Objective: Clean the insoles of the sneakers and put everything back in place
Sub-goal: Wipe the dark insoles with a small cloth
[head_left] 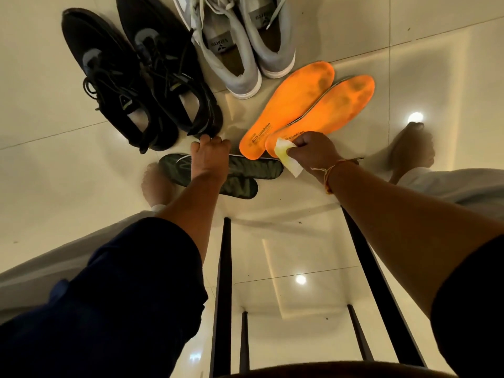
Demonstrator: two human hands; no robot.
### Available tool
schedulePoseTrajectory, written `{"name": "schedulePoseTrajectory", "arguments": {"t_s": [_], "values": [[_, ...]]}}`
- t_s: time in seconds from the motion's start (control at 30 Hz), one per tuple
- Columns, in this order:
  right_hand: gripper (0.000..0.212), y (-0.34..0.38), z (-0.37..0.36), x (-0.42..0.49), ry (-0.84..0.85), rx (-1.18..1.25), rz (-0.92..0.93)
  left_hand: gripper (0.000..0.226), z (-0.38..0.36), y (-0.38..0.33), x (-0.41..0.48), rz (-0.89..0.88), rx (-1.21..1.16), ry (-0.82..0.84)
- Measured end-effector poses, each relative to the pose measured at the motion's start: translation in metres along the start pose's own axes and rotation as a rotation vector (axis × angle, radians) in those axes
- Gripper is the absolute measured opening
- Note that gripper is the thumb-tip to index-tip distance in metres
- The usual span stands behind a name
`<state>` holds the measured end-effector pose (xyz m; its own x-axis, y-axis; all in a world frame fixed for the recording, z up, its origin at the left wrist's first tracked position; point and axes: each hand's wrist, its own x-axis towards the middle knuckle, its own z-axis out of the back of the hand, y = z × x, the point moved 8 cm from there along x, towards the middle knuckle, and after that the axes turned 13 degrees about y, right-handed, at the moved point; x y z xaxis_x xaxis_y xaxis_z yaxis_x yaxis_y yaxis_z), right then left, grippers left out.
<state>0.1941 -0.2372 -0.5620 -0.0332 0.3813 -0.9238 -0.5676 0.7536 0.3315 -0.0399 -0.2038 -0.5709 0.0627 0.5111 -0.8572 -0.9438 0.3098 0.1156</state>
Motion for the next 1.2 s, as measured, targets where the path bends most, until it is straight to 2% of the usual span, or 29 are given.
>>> {"name": "schedulePoseTrajectory", "arguments": {"t_s": [0.13, 0.2, 0.27, 0.4, 0.5, 0.63, 0.77, 0.97, 1.07, 1.13, 1.17, 1.2], "values": [[0.030, 0.029, 0.014, -0.029, -0.016, -0.072, 0.064, 0.031, 0.018, 0.010, -0.029, 0.007, 0.127, 0.029], [0.025, 0.050, 0.022, -0.054, -0.026, -0.127, 0.144, 0.030, 0.035, 0.017, -0.053, 0.026, 0.142, -0.006], [0.017, 0.077, 0.034, -0.083, -0.058, -0.162, 0.235, 0.030, 0.063, 0.022, -0.081, 0.027, 0.100, -0.062], [0.023, 0.129, 0.054, -0.150, -0.081, -0.198, 0.414, 0.028, 0.133, 0.024, -0.137, -0.024, -0.063, -0.123], [0.019, 0.158, 0.067, -0.203, -0.094, -0.172, 0.509, 0.024, 0.200, 0.020, -0.190, -0.105, -0.207, -0.180], [0.019, 0.174, 0.081, -0.279, -0.172, -0.159, 0.619, 0.022, 0.277, 0.016, -0.283, -0.152, -0.206, -0.418], [0.022, 0.170, 0.100, -0.358, -0.320, -0.105, 0.732, 0.018, 0.319, 0.007, -0.371, -0.159, -0.115, -0.632], [0.014, 0.150, 0.100, -0.448, -0.449, 0.024, 0.868, 0.018, 0.334, -0.022, -0.484, -0.248, -0.007, -0.910], [0.013, 0.140, 0.096, -0.475, -0.486, 0.090, 0.899, 0.032, 0.329, -0.033, -0.535, -0.207, 0.076, -1.124], [0.012, 0.138, 0.096, -0.487, -0.442, 0.253, 0.948, 0.054, 0.323, -0.035, -0.575, -0.216, -0.084, -1.372], [0.011, 0.136, 0.096, -0.491, -0.386, 0.386, 0.974, 0.060, 0.314, -0.031, -0.591, -0.238, -0.283, -1.461], [0.008, 0.135, 0.096, -0.493, -0.319, 0.522, 0.996, 0.062, 0.301, -0.025, -0.595, -0.256, -0.540, -1.481]]}}
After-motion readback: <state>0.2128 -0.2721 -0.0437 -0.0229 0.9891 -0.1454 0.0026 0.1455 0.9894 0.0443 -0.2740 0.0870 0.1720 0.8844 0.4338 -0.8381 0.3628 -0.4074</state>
